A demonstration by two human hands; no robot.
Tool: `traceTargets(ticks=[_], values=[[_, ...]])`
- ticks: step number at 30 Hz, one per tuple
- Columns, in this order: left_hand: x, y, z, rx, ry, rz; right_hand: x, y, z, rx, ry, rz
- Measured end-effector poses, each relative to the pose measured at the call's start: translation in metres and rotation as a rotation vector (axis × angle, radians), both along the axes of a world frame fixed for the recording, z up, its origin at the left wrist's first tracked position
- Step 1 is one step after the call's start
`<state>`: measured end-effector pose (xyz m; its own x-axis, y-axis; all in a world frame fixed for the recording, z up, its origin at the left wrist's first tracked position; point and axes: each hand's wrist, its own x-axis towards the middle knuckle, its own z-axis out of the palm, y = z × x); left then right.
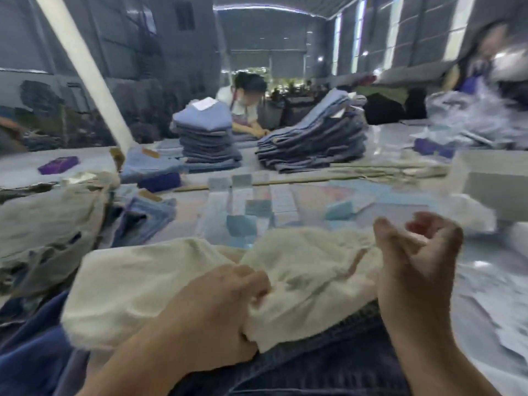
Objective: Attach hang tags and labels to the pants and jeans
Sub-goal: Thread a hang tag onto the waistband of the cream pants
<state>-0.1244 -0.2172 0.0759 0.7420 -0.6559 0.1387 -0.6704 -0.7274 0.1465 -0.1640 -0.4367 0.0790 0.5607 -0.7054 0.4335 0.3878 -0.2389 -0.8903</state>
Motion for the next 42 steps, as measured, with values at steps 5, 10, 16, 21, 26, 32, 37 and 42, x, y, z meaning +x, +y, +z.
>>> traceTargets(ticks=[5, 10, 16, 21, 26, 32, 37, 42], values=[[-0.002, -0.025, 0.017, 0.018, 0.207, 0.186, -0.007, -0.038, -0.011, -0.36, 0.616, 0.076], [-0.018, -0.065, 0.003, 0.071, -0.094, 0.22, -0.002, -0.052, -0.004, -0.427, 0.773, 0.182], [0.001, -0.051, 0.027, -0.242, 0.026, 0.249, 0.007, -0.068, 0.0, -0.284, 0.616, 0.281], [0.013, -0.053, 0.052, -0.595, 0.096, 0.187, 0.018, -0.086, 0.017, 0.035, 0.414, 0.7], [0.018, -0.067, 0.048, -0.94, 0.164, 0.273, 0.022, -0.096, 0.018, 0.043, 0.103, 0.829], [-0.013, -0.116, 0.002, -0.251, -0.205, 0.104, 0.004, -0.114, -0.021, 0.007, 0.237, 0.856], [-0.012, -0.13, -0.008, -0.138, -0.271, 0.098, -0.007, -0.119, -0.032, 0.083, 0.367, 0.767], [-0.009, -0.112, -0.001, -0.28, -0.213, -0.119, 0.007, -0.129, -0.025, 0.209, 0.392, 0.547]])
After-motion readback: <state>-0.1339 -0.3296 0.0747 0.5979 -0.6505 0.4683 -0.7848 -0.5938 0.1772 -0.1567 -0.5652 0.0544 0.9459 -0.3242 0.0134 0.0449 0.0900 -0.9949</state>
